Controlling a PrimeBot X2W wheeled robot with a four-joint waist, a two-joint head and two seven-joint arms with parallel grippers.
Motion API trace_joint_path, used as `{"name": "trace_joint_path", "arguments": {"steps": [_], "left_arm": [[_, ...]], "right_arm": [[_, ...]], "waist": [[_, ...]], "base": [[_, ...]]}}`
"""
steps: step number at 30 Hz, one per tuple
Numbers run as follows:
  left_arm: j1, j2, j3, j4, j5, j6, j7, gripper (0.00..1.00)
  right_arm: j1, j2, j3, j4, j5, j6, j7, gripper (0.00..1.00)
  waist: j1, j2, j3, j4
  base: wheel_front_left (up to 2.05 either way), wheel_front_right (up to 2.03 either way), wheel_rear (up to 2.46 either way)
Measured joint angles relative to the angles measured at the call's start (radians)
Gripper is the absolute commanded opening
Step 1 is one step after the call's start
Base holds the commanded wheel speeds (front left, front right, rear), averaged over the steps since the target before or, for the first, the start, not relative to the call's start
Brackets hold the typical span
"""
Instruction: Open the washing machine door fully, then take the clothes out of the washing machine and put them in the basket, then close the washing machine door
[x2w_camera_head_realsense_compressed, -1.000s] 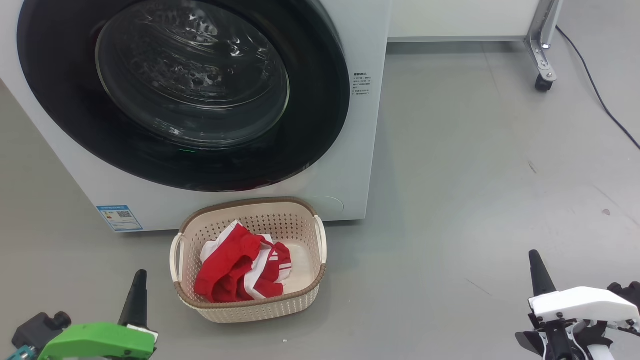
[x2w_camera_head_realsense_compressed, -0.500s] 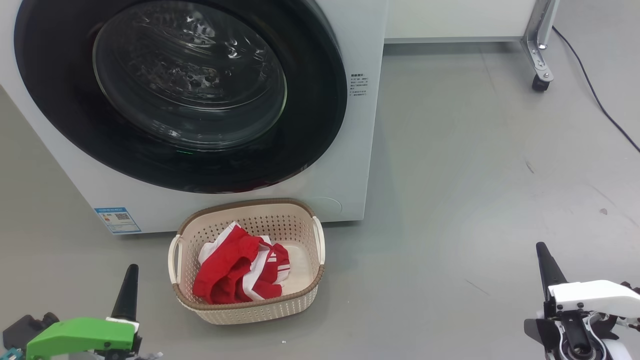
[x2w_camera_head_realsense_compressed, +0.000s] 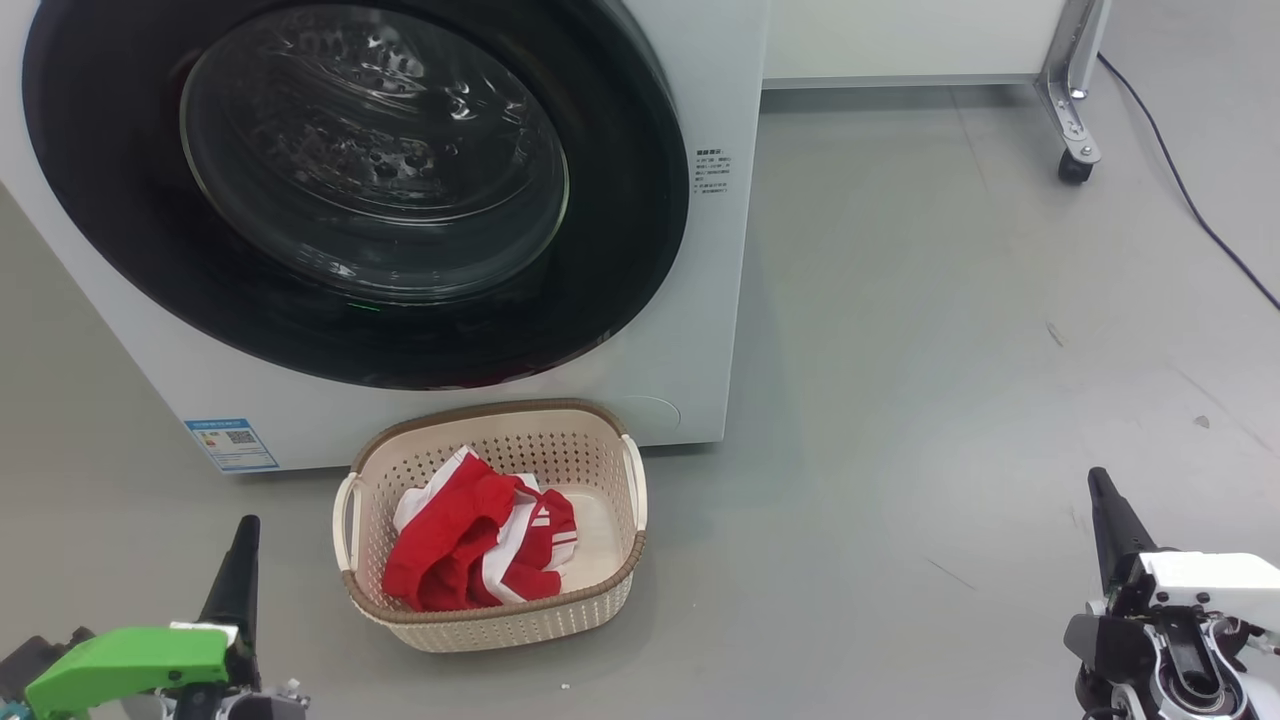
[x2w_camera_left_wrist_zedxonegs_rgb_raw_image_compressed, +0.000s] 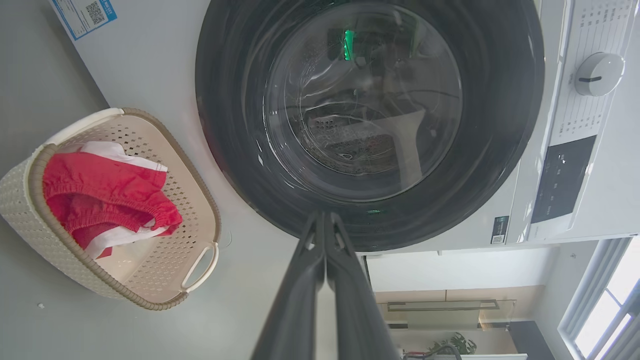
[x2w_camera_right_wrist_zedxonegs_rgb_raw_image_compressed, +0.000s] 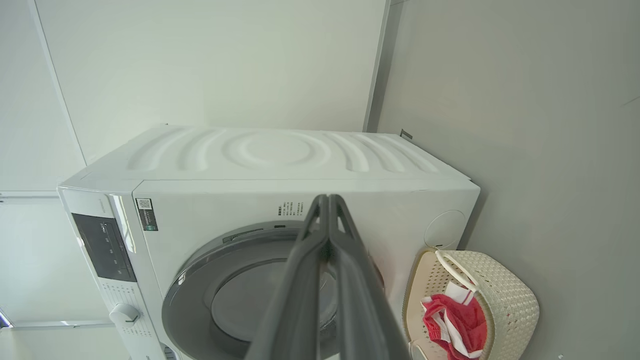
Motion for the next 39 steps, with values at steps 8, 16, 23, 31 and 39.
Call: {"name": "trace_joint_path", "arguments": {"steps": [8, 16, 23, 31, 39], "left_arm": [[-0.006, 0.0, 0.004, 0.007, -0.039, -0.005, 0.006, 0.0], [-0.006, 0.0, 0.005, 0.011, -0.039, -0.007, 0.006, 0.0], [-0.007, 0.0, 0.005, 0.015, -0.039, -0.007, 0.006, 0.0], [-0.009, 0.0, 0.006, 0.018, -0.039, -0.007, 0.006, 0.0], [-0.011, 0.0, 0.006, 0.021, -0.039, -0.007, 0.008, 0.0]], "right_arm": [[-0.013, -0.001, -0.01, 0.007, 0.031, 0.007, 0.007, 0.0], [-0.015, -0.001, -0.011, 0.012, 0.031, 0.007, 0.008, 0.0], [-0.015, -0.001, -0.011, 0.014, 0.031, 0.007, 0.008, 0.0], [-0.015, -0.001, -0.012, 0.016, 0.031, 0.007, 0.009, 0.0], [-0.015, 0.0, -0.012, 0.018, 0.031, 0.007, 0.009, 0.0]], "waist": [[0.0, 0.0, 0.0, -0.001], [0.0, 0.0, -0.001, -0.001], [0.0, 0.0, -0.001, -0.001], [0.0, 0.0, -0.001, -0.001], [0.0, 0.0, -0.001, -0.001]], "base": [[0.0, 0.0, 0.0], [0.0, 0.0, 0.0], [0.0, 0.0, 0.0], [0.0, 0.0, 0.0], [0.0, 0.0, 0.0]]}}
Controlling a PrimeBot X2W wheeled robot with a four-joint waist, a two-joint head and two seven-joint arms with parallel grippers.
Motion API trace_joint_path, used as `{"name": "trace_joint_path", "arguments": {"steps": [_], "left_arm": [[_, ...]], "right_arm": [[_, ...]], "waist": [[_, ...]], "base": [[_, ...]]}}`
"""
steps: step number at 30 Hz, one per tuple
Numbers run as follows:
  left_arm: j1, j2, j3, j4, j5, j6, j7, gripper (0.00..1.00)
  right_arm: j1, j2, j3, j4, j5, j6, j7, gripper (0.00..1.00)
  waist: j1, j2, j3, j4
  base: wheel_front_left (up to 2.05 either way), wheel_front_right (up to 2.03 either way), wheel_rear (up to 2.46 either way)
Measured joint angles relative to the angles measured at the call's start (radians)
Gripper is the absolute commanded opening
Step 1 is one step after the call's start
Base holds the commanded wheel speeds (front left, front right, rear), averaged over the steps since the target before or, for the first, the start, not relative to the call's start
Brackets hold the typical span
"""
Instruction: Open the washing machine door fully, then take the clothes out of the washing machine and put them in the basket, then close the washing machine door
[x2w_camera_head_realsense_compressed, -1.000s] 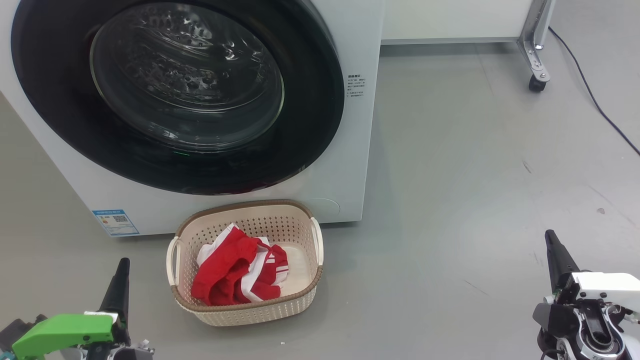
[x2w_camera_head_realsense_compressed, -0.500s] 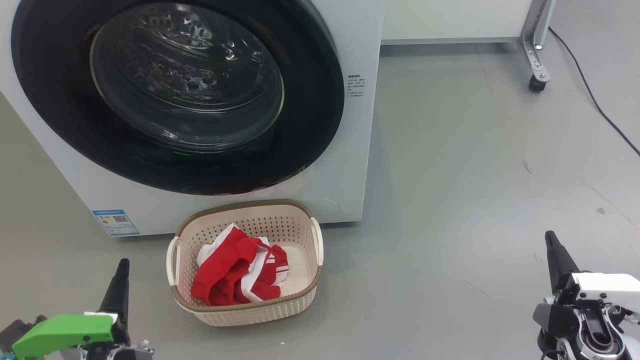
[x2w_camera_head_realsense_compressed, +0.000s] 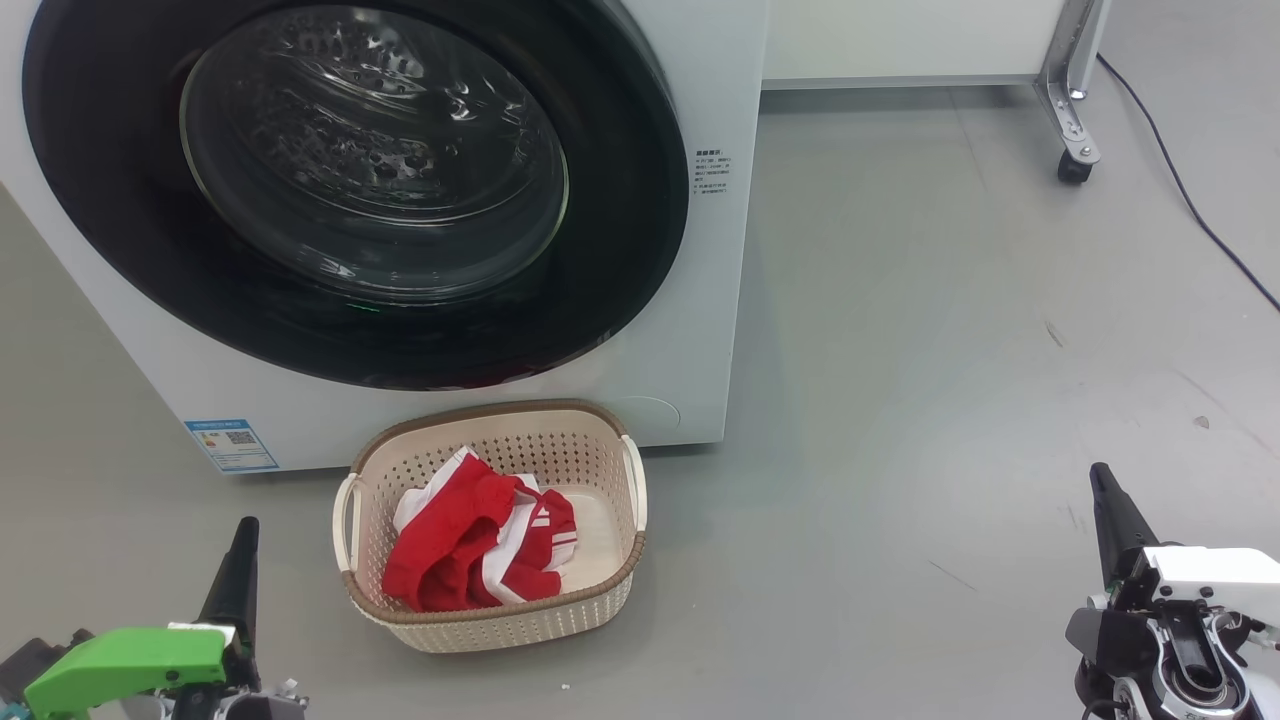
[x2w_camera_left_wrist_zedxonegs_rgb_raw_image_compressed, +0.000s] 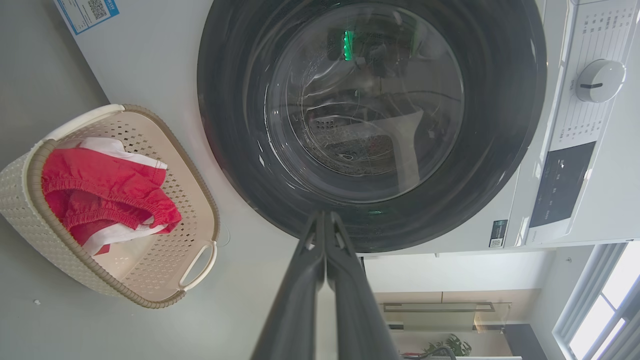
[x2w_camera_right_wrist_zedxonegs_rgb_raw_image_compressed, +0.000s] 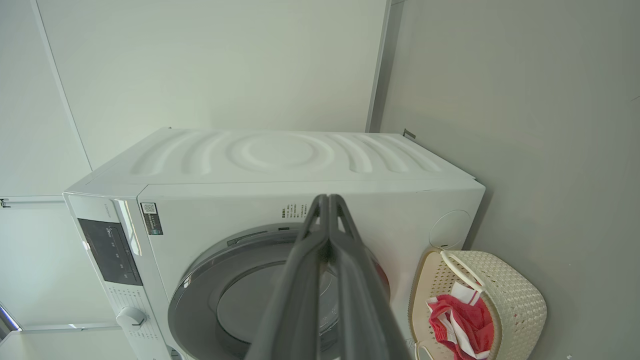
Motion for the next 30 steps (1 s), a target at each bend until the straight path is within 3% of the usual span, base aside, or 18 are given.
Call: {"name": "trace_joint_path", "arguments": {"steps": [30], "left_arm": [[-0.008, 0.0, 0.003, 0.005, 0.0, 0.0, 0.0, 0.0]], "right_arm": [[-0.001, 0.0, -0.003, 0.006, 0.0, 0.003, 0.003, 0.0]], "waist": [[0.0, 0.0, 0.0, 0.0]], "base": [[0.0, 0.0, 0.0]]}}
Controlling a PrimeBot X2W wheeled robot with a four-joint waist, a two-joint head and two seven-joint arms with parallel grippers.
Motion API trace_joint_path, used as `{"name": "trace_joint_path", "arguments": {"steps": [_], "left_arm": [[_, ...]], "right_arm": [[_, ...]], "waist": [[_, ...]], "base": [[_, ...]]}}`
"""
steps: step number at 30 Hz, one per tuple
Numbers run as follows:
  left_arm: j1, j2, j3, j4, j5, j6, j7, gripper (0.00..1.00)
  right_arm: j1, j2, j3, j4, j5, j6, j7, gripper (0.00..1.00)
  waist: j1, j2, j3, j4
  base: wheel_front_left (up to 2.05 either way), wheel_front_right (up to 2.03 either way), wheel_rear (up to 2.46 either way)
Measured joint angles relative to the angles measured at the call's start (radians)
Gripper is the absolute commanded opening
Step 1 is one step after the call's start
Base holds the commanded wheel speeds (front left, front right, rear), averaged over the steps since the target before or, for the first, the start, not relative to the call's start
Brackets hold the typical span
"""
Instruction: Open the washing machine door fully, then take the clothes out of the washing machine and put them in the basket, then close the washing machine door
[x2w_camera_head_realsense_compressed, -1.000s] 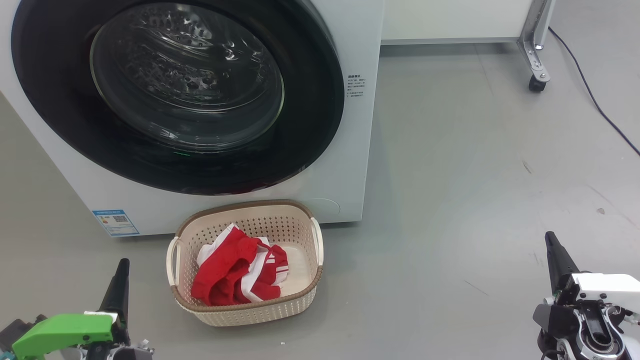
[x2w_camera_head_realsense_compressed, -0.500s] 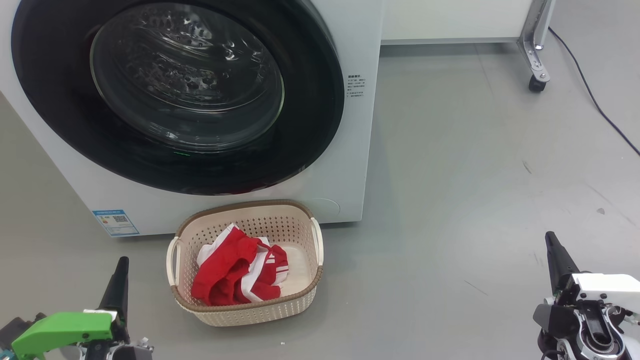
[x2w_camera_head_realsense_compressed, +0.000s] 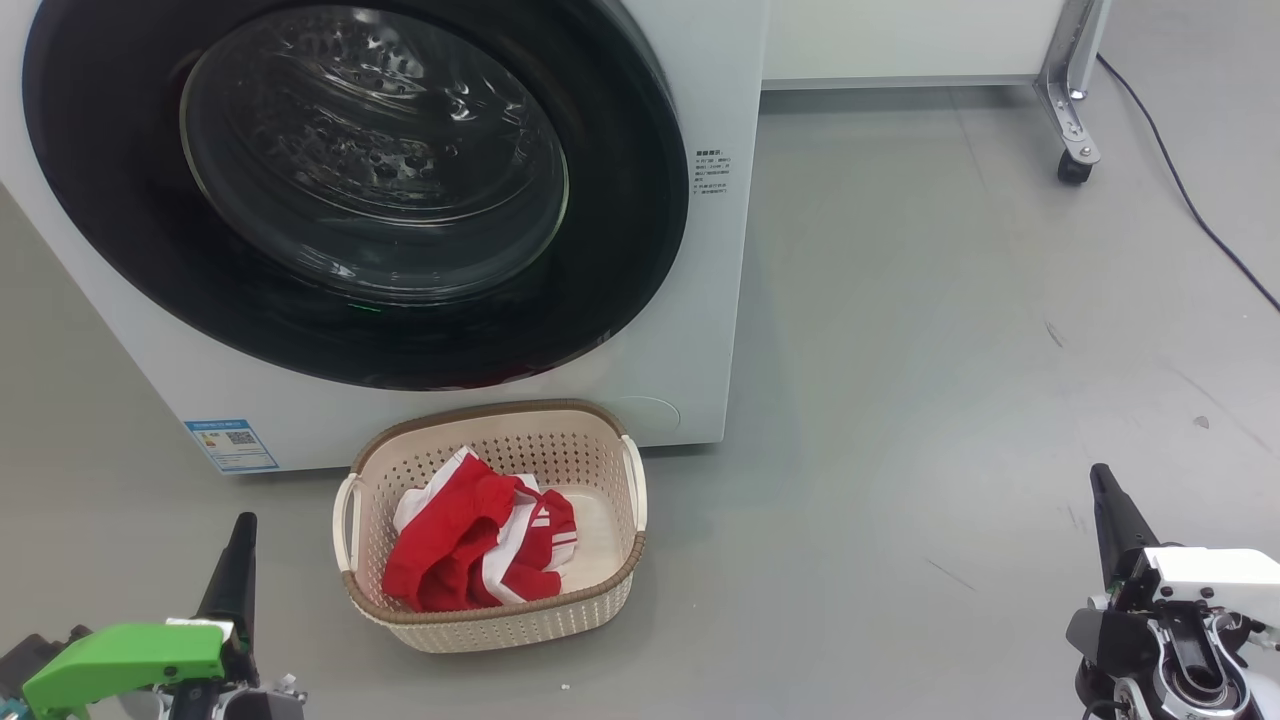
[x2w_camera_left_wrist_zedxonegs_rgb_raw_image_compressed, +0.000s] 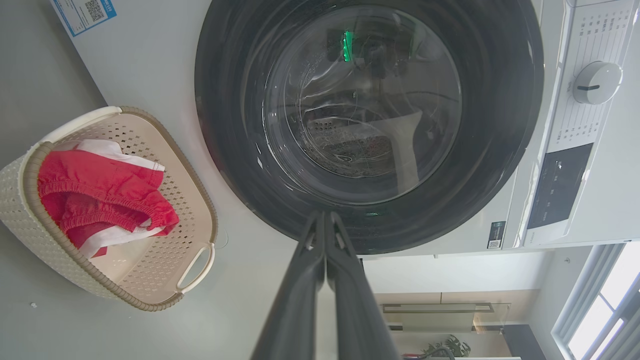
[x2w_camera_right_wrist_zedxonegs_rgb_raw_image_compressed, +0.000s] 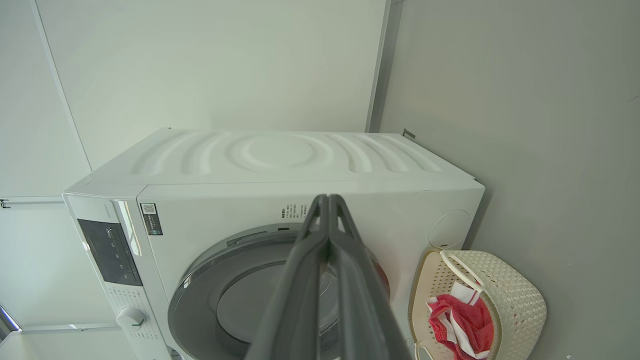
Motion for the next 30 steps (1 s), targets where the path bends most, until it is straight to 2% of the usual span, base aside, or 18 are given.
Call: {"name": "trace_joint_path", "arguments": {"steps": [30], "left_arm": [[0.0, 0.0, 0.004, 0.001, 0.0, 0.0, 0.001, 0.0]], "right_arm": [[0.0, 0.001, -0.004, 0.004, 0.0, 0.005, 0.0, 0.0]], "waist": [[0.0, 0.0, 0.0, 0.0]], "base": [[0.0, 0.0, 0.0]]}}
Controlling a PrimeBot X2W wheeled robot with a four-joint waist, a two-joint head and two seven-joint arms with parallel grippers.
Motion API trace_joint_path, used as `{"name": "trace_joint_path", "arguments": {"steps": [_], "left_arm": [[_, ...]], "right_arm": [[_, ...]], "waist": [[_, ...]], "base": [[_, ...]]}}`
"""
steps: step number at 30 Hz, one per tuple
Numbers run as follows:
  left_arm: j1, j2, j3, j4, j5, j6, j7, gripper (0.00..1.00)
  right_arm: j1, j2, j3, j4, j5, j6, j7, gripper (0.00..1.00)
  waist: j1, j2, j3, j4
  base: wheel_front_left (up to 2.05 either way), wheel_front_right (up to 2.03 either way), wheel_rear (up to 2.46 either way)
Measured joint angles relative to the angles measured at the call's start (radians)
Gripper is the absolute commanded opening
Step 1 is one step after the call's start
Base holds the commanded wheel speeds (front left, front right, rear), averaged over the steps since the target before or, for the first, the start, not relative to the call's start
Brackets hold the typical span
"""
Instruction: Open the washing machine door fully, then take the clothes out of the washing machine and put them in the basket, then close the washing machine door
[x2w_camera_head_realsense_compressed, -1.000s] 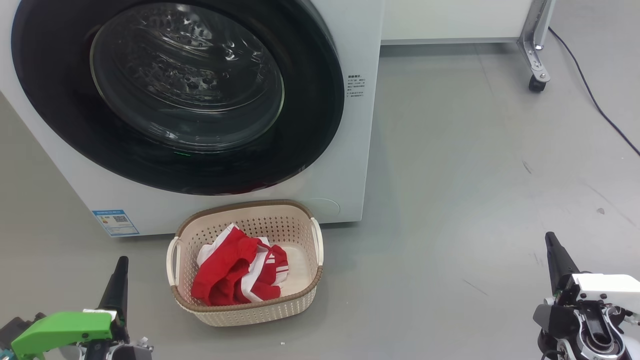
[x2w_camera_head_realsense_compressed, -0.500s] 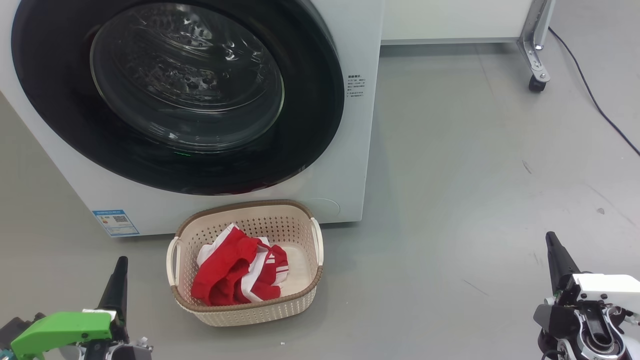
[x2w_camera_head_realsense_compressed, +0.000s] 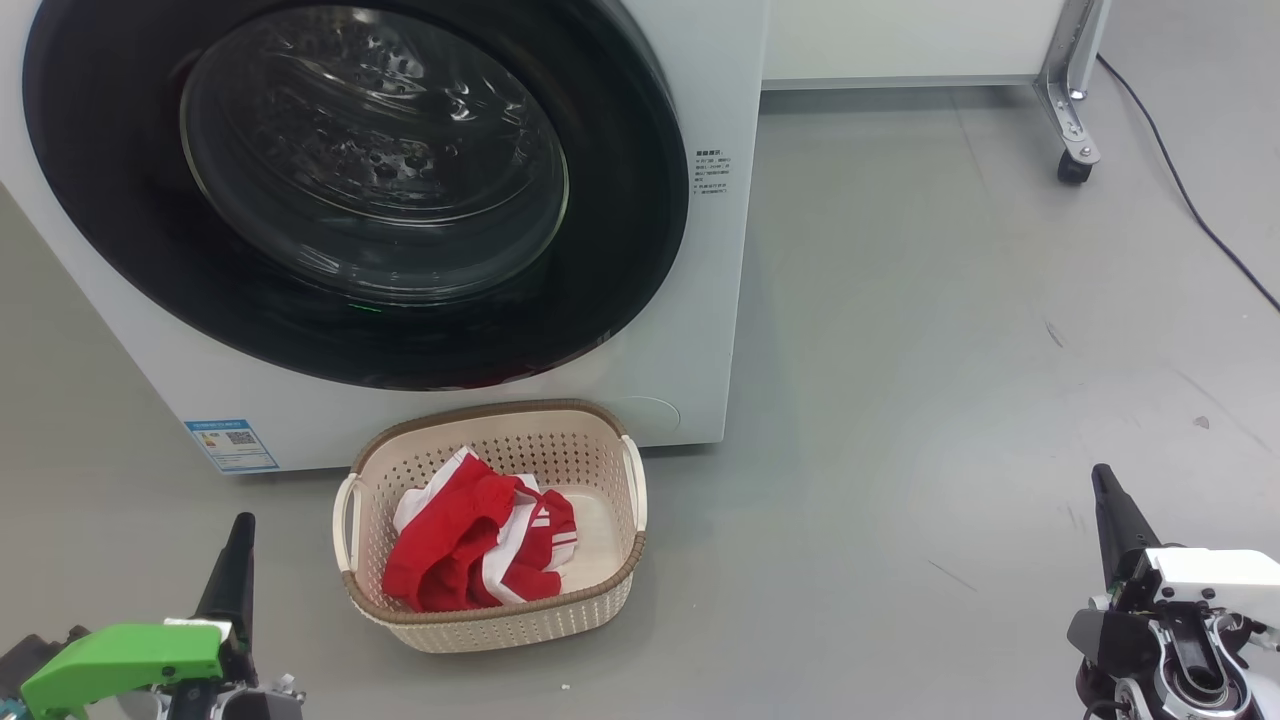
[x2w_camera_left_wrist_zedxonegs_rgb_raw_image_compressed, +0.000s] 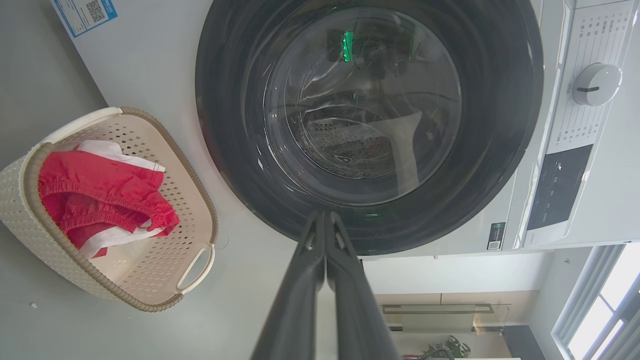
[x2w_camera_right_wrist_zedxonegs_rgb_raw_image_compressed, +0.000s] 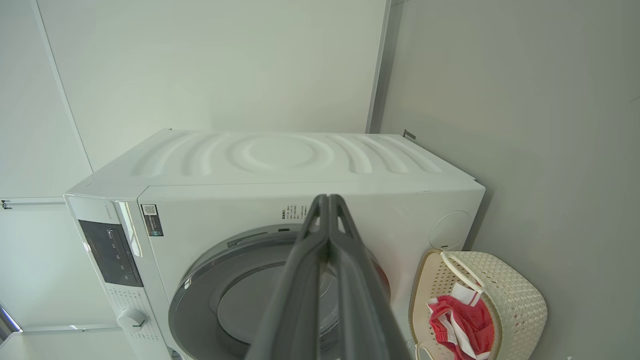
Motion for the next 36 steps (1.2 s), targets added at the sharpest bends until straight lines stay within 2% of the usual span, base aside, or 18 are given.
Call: {"name": "trace_joint_path", "arguments": {"steps": [36], "left_arm": [[0.0, -0.001, 0.006, -0.001, 0.0, 0.0, 0.005, 0.0]], "right_arm": [[0.0, 0.002, -0.004, 0.0, -0.001, 0.0, 0.004, 0.0]], "waist": [[0.0, 0.0, 0.0, 0.0]], "base": [[0.0, 0.0, 0.0]]}}
